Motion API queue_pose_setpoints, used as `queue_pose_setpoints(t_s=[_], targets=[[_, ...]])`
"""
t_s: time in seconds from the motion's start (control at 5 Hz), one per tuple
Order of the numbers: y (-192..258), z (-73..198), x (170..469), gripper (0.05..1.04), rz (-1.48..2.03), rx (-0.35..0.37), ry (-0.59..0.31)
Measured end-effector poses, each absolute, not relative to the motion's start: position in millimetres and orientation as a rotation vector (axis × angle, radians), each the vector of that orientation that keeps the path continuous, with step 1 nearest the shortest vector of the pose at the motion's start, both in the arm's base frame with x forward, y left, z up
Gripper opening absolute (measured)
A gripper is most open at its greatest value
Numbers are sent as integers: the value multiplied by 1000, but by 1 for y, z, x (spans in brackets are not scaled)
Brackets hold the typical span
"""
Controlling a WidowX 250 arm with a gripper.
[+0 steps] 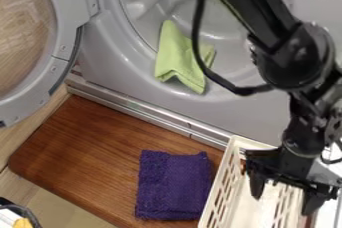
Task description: Move the white basket to the right of the blue towel
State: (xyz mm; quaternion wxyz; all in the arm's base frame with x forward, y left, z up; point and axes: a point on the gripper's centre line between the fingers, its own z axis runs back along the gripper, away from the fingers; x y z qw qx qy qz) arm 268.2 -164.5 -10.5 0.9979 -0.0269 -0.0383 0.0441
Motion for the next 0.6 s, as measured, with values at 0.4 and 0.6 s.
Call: queue_pose_setpoints(t_s=[0.4, 0.6], targets=[[-147, 26, 262, 999, 86, -121, -122], [-124, 37, 261, 999, 79, -191, -97]])
